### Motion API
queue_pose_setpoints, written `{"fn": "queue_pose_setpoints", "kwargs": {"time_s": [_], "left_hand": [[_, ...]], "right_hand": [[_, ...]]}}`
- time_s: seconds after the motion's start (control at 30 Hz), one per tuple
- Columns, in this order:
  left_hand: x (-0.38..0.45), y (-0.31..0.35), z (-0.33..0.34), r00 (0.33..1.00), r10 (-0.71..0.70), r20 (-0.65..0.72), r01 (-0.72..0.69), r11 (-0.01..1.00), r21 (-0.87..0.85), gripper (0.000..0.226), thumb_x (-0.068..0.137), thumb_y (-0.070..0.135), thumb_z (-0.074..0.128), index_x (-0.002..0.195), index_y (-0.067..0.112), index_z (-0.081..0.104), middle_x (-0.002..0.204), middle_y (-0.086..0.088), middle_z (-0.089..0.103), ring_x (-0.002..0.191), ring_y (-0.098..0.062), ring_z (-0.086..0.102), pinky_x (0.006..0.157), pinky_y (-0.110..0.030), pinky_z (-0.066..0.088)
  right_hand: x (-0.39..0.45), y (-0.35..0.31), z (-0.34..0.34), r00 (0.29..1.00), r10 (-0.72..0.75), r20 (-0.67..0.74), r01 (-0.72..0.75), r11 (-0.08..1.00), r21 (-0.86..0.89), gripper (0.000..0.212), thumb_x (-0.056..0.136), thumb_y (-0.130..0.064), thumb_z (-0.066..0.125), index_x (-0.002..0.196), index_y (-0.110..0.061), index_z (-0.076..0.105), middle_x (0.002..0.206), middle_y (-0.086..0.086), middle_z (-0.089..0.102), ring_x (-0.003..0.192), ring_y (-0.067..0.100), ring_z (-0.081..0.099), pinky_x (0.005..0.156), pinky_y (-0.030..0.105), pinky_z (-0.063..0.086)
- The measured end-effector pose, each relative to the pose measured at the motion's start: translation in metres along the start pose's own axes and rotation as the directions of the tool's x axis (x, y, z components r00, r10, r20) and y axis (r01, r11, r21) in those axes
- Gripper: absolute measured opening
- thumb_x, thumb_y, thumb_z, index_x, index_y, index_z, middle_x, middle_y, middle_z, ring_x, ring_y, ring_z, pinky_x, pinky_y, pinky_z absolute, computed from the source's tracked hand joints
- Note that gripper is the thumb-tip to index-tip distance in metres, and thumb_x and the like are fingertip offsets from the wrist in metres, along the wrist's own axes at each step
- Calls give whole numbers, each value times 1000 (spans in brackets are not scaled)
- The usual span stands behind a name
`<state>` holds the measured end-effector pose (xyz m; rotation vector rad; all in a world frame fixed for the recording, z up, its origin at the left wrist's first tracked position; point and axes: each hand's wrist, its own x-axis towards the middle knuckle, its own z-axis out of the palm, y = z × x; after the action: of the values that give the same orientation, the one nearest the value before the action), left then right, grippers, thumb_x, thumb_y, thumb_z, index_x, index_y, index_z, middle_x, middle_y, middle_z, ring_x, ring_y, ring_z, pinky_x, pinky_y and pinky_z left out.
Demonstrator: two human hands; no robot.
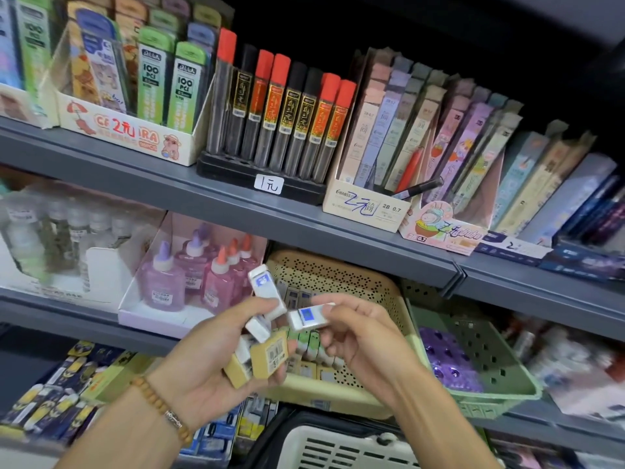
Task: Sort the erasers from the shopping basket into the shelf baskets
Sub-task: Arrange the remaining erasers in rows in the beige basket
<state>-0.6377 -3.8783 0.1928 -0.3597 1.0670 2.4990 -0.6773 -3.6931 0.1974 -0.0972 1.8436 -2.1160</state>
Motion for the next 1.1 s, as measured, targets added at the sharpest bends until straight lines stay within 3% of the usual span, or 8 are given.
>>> {"fn": "queue_pose_setpoints", "kwargs": {"time_s": [0.13, 0.3, 0.43, 0.6, 0.8, 0.9, 1.0, 1.1], "left_hand": [[0, -4, 4, 999, -17, 42, 9, 980, 198, 38, 64, 22, 71, 99, 9, 66, 70, -11, 64, 54, -25, 61, 43, -30, 46], [-2, -6, 2, 994, -24, 106, -25, 899, 436, 15, 88, 14, 61, 88, 17, 76, 67, -7, 59, 59, -24, 61, 45, -29, 45], [-4, -6, 7, 994, -18, 107, -36, 875, 483, 21, 89, 10, 60, 77, 15, 77, 64, -9, 58, 57, -25, 58, 43, -25, 44], [-5, -8, 11, 997, 4, 81, -48, 832, 552, 26, 89, 15, 63, 68, 22, 76, 60, -4, 64, 59, -23, 61, 45, -25, 45], [-3, -6, 12, 997, 9, 76, -50, 822, 567, 23, 88, 16, 64, 68, 22, 75, 62, -9, 61, 60, -25, 60, 45, -27, 45], [-3, -6, 12, 997, -6, 77, -37, 839, 543, 17, 88, 18, 66, 73, 14, 74, 62, -10, 61, 58, -24, 61, 43, -26, 44], [-3, -5, 10, 998, -17, 58, -10, 900, 436, 12, 85, 14, 69, 76, 8, 74, 67, -11, 67, 58, -22, 62, 40, -25, 44], [-3, -1, 6, 1000, -17, 21, 12, 971, 239, 7, 75, 10, 73, 80, 5, 75, 77, -17, 63, 58, -25, 62, 39, -28, 46]], "right_hand": [[0, -17, -1, 997, -70, -27, 65, 983, -169, 17, 89, 0, 61, 98, -5, 74, 69, 8, 66, 50, 12, 52, 43, 20, 42], [3, -20, 3, 998, 7, 69, 14, 955, -296, 15, 88, -14, 70, 98, -4, 75, 66, 6, 63, 47, 8, 45, 40, 17, 36], [3, -13, 4, 994, 49, 101, -9, 931, -364, 24, 77, -35, 77, 89, -14, 78, 66, 12, 53, 46, 12, 37, 39, 22, 27], [6, -12, 4, 983, 46, 176, 21, 931, -364, 8, 86, -24, 71, 85, -18, 75, 60, 2, 55, 43, 10, 36, 39, 23, 22], [7, -7, 3, 977, -29, 209, 112, 912, -395, 22, 81, -38, 72, 90, -18, 73, 76, 8, 62, 69, 29, 44, 54, 35, 25], [9, -6, 1, 975, -28, 222, 110, 924, -366, 21, 80, -37, 73, 87, -17, 72, 74, 11, 61, 62, 29, 45, 51, 33, 30], [14, -9, -13, 991, -33, 129, 63, 970, -235, 12, 83, -27, 74, 82, -16, 74, 60, 3, 62, 42, 11, 48, 38, 20, 36], [29, -7, -41, 987, -17, -162, -9, 988, -154, 5, 89, -12, 68, 87, -10, 71, 55, 0, 57, 37, 5, 34, 33, 15, 23]]}}
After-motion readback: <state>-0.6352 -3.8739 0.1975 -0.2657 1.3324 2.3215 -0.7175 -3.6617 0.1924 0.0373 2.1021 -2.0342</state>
